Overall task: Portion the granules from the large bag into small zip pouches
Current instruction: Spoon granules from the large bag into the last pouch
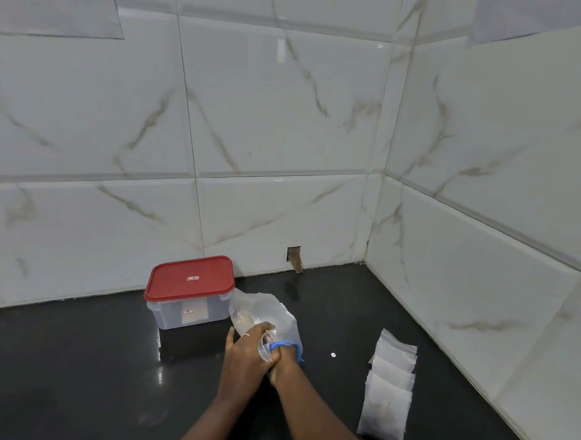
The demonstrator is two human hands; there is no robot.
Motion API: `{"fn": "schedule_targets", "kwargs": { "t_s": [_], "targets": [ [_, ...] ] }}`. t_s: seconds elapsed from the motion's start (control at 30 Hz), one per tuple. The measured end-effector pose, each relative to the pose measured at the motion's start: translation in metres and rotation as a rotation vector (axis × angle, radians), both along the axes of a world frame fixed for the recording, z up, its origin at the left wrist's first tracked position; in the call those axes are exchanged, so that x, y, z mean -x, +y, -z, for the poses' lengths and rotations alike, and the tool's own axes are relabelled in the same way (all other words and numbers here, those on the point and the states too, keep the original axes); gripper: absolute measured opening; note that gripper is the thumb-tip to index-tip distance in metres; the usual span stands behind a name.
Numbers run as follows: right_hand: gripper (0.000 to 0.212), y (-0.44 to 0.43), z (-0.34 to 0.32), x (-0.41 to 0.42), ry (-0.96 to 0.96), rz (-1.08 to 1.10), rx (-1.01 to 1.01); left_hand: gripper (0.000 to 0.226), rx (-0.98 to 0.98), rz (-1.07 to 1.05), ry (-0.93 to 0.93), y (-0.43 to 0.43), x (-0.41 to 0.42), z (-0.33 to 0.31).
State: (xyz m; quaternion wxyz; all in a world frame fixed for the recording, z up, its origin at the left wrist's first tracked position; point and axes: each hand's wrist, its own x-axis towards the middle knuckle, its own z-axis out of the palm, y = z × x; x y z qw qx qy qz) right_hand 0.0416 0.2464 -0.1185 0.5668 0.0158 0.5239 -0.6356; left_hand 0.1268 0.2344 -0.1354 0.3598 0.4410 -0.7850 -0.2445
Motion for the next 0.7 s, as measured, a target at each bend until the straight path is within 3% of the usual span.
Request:
{"fn": "schedule_targets", "kwargs": {
  "t_s": [0.17, 0.37, 0.5, 0.7],
  "targets": [
    [0.024, 0.002, -0.002, 0.012, 0.054, 0.054, -0.083, 0.041, 0.025, -0.054, 0.011, 0.008, 0.014, -0.009],
    [0.033, 0.013, -0.012, 0.021, 0.325, -0.023, -0.100, 0.043, -0.005, -0.135, 0.022, 0.015, 0.022, -0.022],
    [0.019, 0.025, -0.013, 0.035, 0.472, -0.016, -0.191, 0.048, -0.058, -0.166, 0.007, 0.015, 0.029, -0.034],
    [0.023, 0.045, -0.019, 0.068, 0.568, -0.017, -0.266, 0.053, -0.138, -0.153, 0.076, 0.001, 0.038, -0.047]
  ]
}}
